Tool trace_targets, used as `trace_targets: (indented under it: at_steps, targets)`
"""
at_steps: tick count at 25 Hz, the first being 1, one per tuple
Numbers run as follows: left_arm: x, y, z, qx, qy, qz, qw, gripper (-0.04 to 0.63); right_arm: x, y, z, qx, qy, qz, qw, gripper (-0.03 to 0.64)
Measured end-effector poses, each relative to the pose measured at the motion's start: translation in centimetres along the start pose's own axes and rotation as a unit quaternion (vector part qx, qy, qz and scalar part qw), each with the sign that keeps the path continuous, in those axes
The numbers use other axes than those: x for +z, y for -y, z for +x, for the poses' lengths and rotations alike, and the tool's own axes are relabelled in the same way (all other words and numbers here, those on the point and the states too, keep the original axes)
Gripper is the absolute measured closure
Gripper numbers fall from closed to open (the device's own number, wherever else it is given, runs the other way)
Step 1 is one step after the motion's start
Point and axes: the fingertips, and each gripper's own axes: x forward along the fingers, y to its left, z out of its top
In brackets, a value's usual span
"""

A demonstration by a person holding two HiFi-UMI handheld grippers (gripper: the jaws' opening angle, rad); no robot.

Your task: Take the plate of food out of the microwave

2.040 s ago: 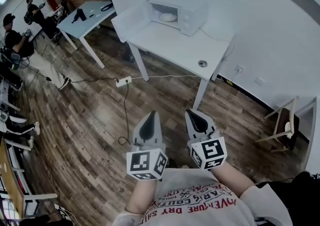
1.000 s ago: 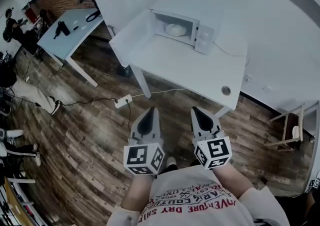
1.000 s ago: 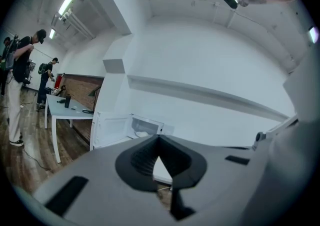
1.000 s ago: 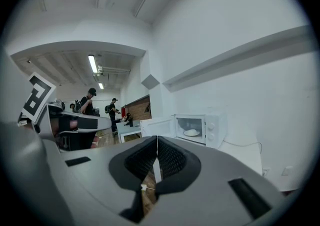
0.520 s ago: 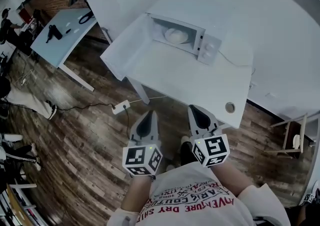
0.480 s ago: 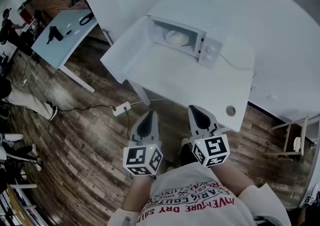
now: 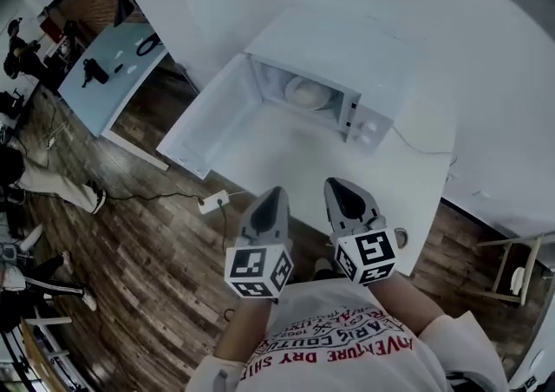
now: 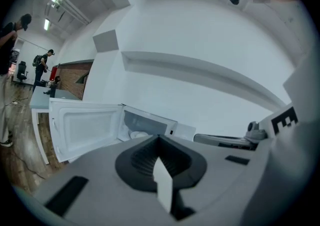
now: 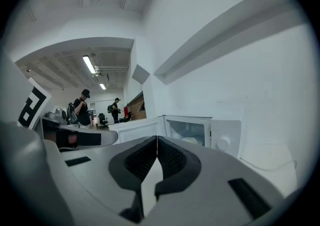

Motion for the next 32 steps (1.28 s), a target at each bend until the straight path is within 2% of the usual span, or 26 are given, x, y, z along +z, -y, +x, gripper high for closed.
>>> trace_targets:
  at_steps: [5,8,12,14,20,26,32]
  targets:
    - [0.3,-1.7,4.9,-0.006,-0.016,-0.006,0.9998,0.589,0.0,3.6,3.5,-0.026,-0.001,0.016,1.0,0.604]
    - [0.9,-3.0,7.9,-0.023,-0.019,-0.01,0.9995,0.589,0.4,5.3,5.6,-0.053,0.001,0.019,0.998,0.604]
    - [2.3,-4.1,12.1,-0.072,-0.02,0.018,0.997,0.589,0.5,7.2,8.2,-0.11,-0.003,0.028,0.994,0.604]
    - [2.9,-4.9,14.4,-0.1,-0.03,0.021,0.9943,0.589,0.7,8.0,9.9,-0.135,-0.002,0.034,0.99,0.604]
    - [3.3,-7.5,19.9,-0.168,-0.07,0.024,0.983,0.589,0.7,9.6,14.1,-0.214,-0.004,0.054,0.975,0.604]
    - [1.3,-9.1,23.2,-0.213,-0.111,0.011,0.9706,0.589,-0.4,10.8,15.7,-0.291,-0.009,0.048,0.955,0.604]
    - [-2.2,-9.1,25.2,-0.254,-0.173,0.004,0.9517,0.589,-2.5,11.9,16.6,-0.314,-0.035,0.054,0.947,0.604]
